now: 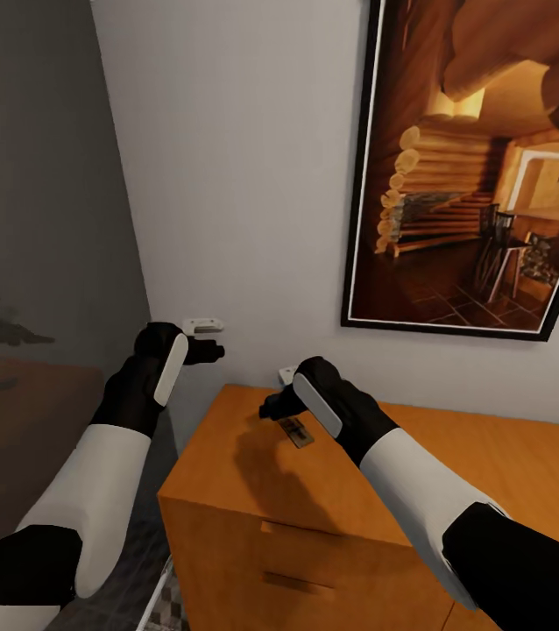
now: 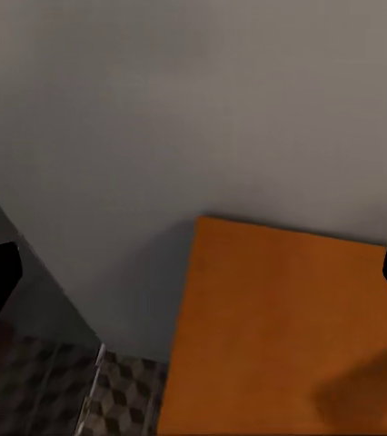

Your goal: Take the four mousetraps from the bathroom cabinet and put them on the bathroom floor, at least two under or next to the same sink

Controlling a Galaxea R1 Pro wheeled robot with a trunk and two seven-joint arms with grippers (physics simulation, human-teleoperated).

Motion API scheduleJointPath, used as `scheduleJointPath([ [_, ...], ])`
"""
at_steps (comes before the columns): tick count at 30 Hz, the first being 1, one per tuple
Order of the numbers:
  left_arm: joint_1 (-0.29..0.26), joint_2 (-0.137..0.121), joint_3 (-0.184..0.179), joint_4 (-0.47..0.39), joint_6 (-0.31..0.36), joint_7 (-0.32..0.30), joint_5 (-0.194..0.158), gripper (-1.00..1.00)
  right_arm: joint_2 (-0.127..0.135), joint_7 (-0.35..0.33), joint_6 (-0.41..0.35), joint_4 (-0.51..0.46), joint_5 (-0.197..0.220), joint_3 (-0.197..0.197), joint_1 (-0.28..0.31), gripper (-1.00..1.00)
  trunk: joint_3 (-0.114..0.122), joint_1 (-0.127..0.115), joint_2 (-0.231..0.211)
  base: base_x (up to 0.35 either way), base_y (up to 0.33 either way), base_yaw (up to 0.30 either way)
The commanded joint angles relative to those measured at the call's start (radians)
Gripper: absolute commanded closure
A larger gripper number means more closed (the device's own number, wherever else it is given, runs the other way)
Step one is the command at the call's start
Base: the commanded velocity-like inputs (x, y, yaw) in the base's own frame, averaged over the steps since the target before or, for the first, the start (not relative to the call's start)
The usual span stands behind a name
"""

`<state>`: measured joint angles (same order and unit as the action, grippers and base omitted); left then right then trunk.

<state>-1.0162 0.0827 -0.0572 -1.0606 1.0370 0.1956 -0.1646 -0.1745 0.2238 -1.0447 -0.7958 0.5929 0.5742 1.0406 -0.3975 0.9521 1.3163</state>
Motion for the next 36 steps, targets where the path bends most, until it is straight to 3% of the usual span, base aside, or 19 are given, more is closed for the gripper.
scheduleJointPath([
  [1,-0.001,0.0,-0.001,-0.001,0.003,0.01,-0.011,-1.0,0.0,0.009,-0.003,-0.001,0.009,0.002,0.001,-1.0,-0.001,0.0,0.001,0.0,0.0,0.103],
  [24,-0.001,0.0,-0.001,0.001,0.003,0.01,-0.011,-1.0,0.0,0.007,-0.003,0.006,0.015,-0.009,0.001,-1.0,-0.001,0.0,0.001,0.0,0.0,0.021],
  [36,-0.001,0.001,-0.001,0.006,0.003,0.01,-0.013,-1.0,0.0,0.003,-0.003,0.058,0.015,-0.014,0.001,-1.0,-0.001,0.0,0.001,0.0,0.0,0.0],
])
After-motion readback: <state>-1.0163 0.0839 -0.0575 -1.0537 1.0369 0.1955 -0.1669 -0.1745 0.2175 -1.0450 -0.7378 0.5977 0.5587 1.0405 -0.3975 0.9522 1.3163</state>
